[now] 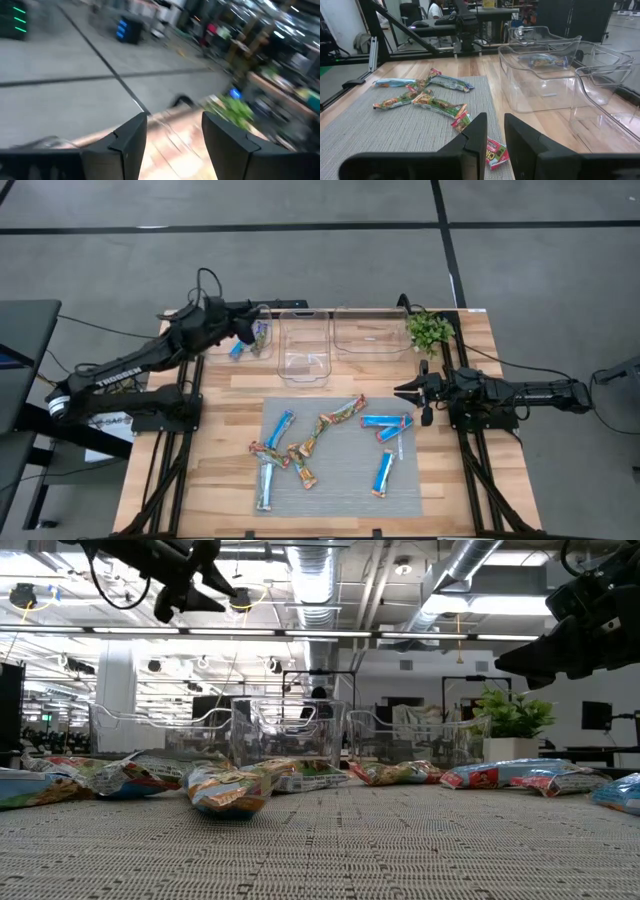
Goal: Pick and place Granola Bars by type
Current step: Put the blue granola bar into the left transparent bin
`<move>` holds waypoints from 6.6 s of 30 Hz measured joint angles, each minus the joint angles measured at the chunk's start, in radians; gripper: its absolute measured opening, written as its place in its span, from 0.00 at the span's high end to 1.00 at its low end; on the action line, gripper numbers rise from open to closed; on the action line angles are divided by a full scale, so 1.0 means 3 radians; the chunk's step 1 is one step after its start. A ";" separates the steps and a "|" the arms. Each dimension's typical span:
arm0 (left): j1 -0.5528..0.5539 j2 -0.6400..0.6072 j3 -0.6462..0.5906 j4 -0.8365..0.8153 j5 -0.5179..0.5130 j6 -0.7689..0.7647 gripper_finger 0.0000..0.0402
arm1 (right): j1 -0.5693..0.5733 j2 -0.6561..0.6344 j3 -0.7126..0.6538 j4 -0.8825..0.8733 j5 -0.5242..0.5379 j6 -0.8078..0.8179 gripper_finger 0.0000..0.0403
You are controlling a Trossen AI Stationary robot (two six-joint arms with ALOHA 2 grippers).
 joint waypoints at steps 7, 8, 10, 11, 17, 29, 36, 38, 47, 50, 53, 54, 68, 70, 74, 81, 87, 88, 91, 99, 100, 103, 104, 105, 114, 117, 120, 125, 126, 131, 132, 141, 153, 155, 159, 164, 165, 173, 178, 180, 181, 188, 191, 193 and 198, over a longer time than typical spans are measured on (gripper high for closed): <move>-0.0452 0.0139 -0.0001 -0.0276 0.0455 0.0200 0.54 | 0.0000 0.0000 0.0000 -0.0001 0.0000 0.0000 0.85; -0.0548 0.0166 -0.0001 -0.0332 0.0471 0.0245 0.54 | 0.0000 -0.0001 0.0000 0.0000 -0.0001 0.0000 0.85; -0.0767 0.0243 -0.0001 -0.0404 0.0511 0.0345 0.54 | 0.0000 -0.0001 0.0000 0.0000 -0.0001 0.0000 0.85; -0.0877 0.0280 -0.0001 -0.0444 0.0535 0.0398 0.54 | 0.0000 0.0000 0.0001 0.0000 0.0000 0.0000 0.85; -0.1604 0.0520 -0.0001 -0.0809 0.0699 0.0556 0.54 | 0.0000 0.0000 0.0000 0.0000 0.0000 0.0000 0.85; -0.2825 0.0804 -0.0001 -0.1041 0.0712 0.0459 0.54 | 0.0000 0.0000 0.0001 -0.0001 -0.0001 0.0000 0.85; -0.2962 0.0806 -0.0001 -0.1047 0.0709 0.0189 0.54 | 0.0000 0.0000 0.0000 0.0000 -0.0001 0.0000 0.85; -0.2962 0.0806 -0.0001 -0.1051 0.0702 0.0044 0.54 | 0.0000 0.0000 0.0001 0.0000 -0.0001 0.0000 0.85; -0.2846 0.0925 0.0000 -0.1646 0.0143 -0.1340 0.54 | 0.0000 0.0000 0.0000 0.0000 0.0000 0.0000 0.85; -0.2782 0.1040 0.0000 -0.1792 0.0092 -0.1716 0.54 | 0.0000 0.0000 0.0000 0.0000 0.0000 -0.0001 0.85; -0.2731 0.1234 0.0002 -0.1772 0.0098 -0.1948 0.54 | 0.0000 0.0000 0.0000 0.0000 -0.0001 0.0000 0.85; -0.2716 0.1327 0.0023 -0.1746 0.0106 -0.2012 0.54 | 0.0000 0.0000 0.0000 0.0000 -0.0001 -0.0001 0.85; -0.2470 0.2617 0.0886 -0.2084 0.0300 -0.1910 0.54 | 0.0000 0.0000 0.0017 -0.0015 -0.0003 -0.0001 0.85; -0.2442 0.2728 0.0985 -0.2162 0.0330 -0.1876 0.54 | 0.0000 0.0000 0.0019 -0.0015 -0.0003 -0.0001 0.85; -0.2386 0.2851 0.1091 -0.2210 0.0384 -0.1878 0.54 | 0.0000 0.0000 0.0021 -0.0019 -0.0003 -0.0001 0.85; -0.2330 0.2855 0.1102 -0.2278 0.0433 -0.2071 0.54 | 0.0000 0.0000 0.0025 -0.0023 -0.0003 0.0000 0.85; -0.2323 0.2855 0.1102 -0.2346 0.0448 -0.2180 0.54 | 0.0000 0.0000 0.0029 -0.0025 0.0000 0.0000 0.85; -0.2323 0.2855 0.1102 -0.2352 0.0449 -0.2195 0.54 | 0.0000 0.0000 0.0029 -0.0025 0.0000 0.0000 0.85; -0.2323 0.2909 0.1105 -0.2319 0.0485 -0.2206 0.54 | 0.0000 0.0000 0.0030 -0.0023 0.0000 0.0000 0.85; -0.2323 0.3202 0.1101 -0.2192 0.0695 -0.2121 0.54 | 0.0000 0.0000 0.0031 -0.0019 0.0000 -0.0001 0.85; -0.2323 0.3217 0.1102 -0.2187 0.0689 -0.2120 0.54 | 0.0000 0.0000 0.0031 -0.0018 0.0000 -0.0001 0.85; -0.2324 0.3223 0.1105 -0.2188 0.0688 -0.2090 0.55 | 0.0000 0.0000 0.0033 -0.0018 0.0000 0.0000 0.85; -0.2324 0.3223 0.1105 -0.2188 0.0687 -0.2090 0.55 | 0.0000 0.0000 0.0034 -0.0018 0.0000 -0.0001 0.85; -0.2324 0.3223 0.1105 -0.2189 0.0687 -0.2091 0.55 | 0.0000 -0.0001 0.0034 -0.0018 0.0000 -0.0001 0.85; -0.2324 0.3225 0.1102 -0.2200 0.0677 -0.2049 0.77 | 0.0000 0.0000 0.0035 -0.0018 0.0000 -0.0001 0.85; -0.2324 0.3211 0.1101 -0.2169 0.0683 -0.2010 0.85 | 0.0000 0.0000 0.0035 -0.0018 0.0000 -0.0001 0.85; -0.2324 0.3140 0.1096 -0.2114 0.0646 -0.2009 0.88 | 0.0000 0.0000 0.0035 -0.0018 0.0000 -0.0001 0.85; -0.2290 0.2823 0.1096 -0.2026 0.0397 -0.2043 0.87 | 0.0000 0.0000 0.0035 -0.0017 -0.0001 0.0000 0.85; -0.2276 0.2745 0.1096 -0.1988 0.0336 -0.2064 0.87 | 0.0000 0.0000 0.0035 -0.0018 -0.0001 0.0000 0.85; -0.2198 0.2303 0.1096 -0.1739 -0.0039 -0.2146 0.86 | 0.0000 0.0000 0.0035 -0.0017 -0.0001 0.0000 0.85; -0.2173 0.2216 0.1096 -0.1673 -0.0125 -0.2148 0.86 | 0.0000 0.0000 0.0035 -0.0017 -0.0001 0.0000 0.85; -0.1864 0.1504 0.1097 -0.1090 -0.0675 -0.1821 0.86 | 0.0000 0.0000 0.0035 -0.0017 -0.0001 0.0000 0.85; -0.1190 0.1367 0.1099 -0.1042 -0.0576 -0.1615 0.86 | 0.0000 -0.0001 0.0035 -0.0017 -0.0001 0.0000 0.85; -0.0974 0.1367 0.1099 -0.1044 -0.0575 -0.1615 0.86 | 0.0000 0.0000 0.0035 -0.0017 -0.0001 -0.0001 0.85; -0.0491 0.1367 0.1099 -0.1125 -0.0577 -0.1615 0.86 | 0.0000 0.0000 0.0035 -0.0017 -0.0001 -0.0001 0.85; 0.0130 0.1368 0.1099 -0.1436 -0.0582 -0.1616 0.86 | 0.0000 0.0000 0.0035 -0.0017 0.0000 0.0000 0.85; 0.0246 0.1368 0.1099 -0.1499 -0.0585 -0.1617 0.86 | 0.0000 0.0000 0.0035 -0.0017 0.0000 0.0000 0.85; 0.0816 0.1368 0.1099 -0.1854 -0.0569 -0.1645 0.86 | 0.0000 0.0000 0.0035 -0.0017 -0.0001 -0.0001 0.85; 0.0886 0.1368 0.1099 -0.2049 -0.0504 -0.1554 0.86 | 0.0000 0.0000 0.0035 -0.0017 -0.0001 -0.0001 0.85; 0.0886 0.1368 0.1099 -0.2114 -0.0512 -0.1364 0.86 | 0.0000 0.0000 0.0035 -0.0017 -0.0001 0.0000 0.85; 0.0886 0.1368 0.1099 -0.2145 -0.0518 -0.1256 0.86 | 0.0000 0.0000 0.0035 -0.0017 -0.0001 0.0000 0.85; 0.0861 0.1368 0.0842 -0.2288 -0.0543 -0.0698 0.86 | 0.0000 0.0000 0.0035 -0.0017 -0.0001 0.0000 0.85; 0.0834 0.1369 0.0650 -0.2296 -0.0544 -0.0501 0.86 | 0.0000 0.0000 0.0035 -0.0017 -0.0001 0.0000 0.85; 0.0824 0.1370 0.0541 -0.2236 -0.0538 -0.0349 0.86 | 0.0000 0.0000 0.0035 -0.0017 -0.0001 0.0000 0.85; 0.0821 0.1371 0.0398 -0.2218 -0.0544 -0.0101 0.83 | 0.0000 -0.0001 0.0035 -0.0017 -0.0001 0.0000 0.85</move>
